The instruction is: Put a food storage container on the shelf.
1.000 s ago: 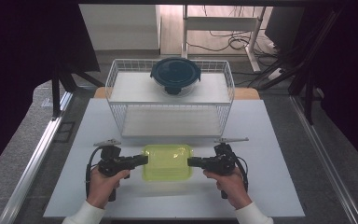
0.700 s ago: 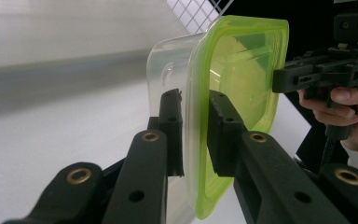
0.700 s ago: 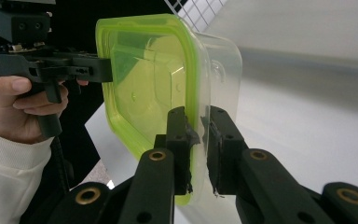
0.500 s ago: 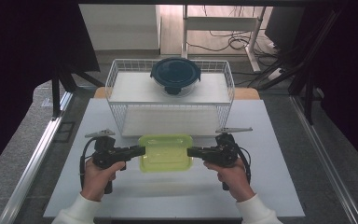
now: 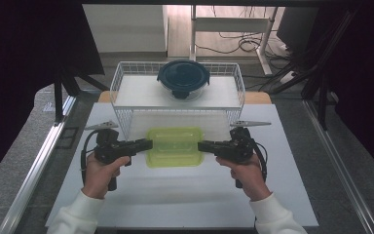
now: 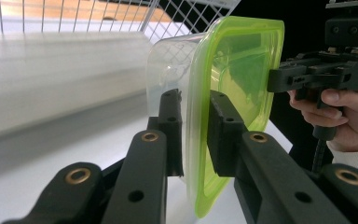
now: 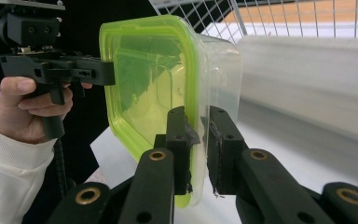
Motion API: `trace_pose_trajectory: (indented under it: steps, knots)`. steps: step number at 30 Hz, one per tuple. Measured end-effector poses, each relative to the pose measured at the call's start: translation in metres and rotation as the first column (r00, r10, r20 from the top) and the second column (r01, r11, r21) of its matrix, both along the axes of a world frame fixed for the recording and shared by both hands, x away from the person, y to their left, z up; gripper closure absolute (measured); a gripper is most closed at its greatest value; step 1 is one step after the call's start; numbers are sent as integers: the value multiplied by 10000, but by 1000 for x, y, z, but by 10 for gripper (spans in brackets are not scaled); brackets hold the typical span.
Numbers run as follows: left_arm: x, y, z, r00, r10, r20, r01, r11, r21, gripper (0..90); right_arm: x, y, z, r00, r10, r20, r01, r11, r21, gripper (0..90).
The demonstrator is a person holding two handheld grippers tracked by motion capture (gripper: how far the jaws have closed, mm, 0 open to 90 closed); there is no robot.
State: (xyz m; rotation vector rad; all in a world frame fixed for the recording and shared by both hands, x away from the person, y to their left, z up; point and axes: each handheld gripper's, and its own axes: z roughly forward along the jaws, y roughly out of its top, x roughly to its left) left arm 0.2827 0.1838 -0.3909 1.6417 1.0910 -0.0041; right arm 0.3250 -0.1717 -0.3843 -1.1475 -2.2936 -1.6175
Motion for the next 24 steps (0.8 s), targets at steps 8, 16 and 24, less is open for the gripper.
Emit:
trace_pose_trajectory:
  steps: [8, 16, 24]
  knots:
    - [4, 1, 19, 9996, -49, 291, 50, 10000, -50, 777, 1, 0, 21, 9991, -25, 425, 24, 10000, 33, 796]
    - [10, 0, 36, 9985, -131, 534, 133, 9999, -24, 778, 3, -1, 39, 9975, -145, 693, 143, 9999, 31, 797]
    - [16, 3, 49, 9978, -173, 647, 178, 9998, -80, 778, 7, 1, 54, 9958, -156, 905, 151, 9999, 64, 796]
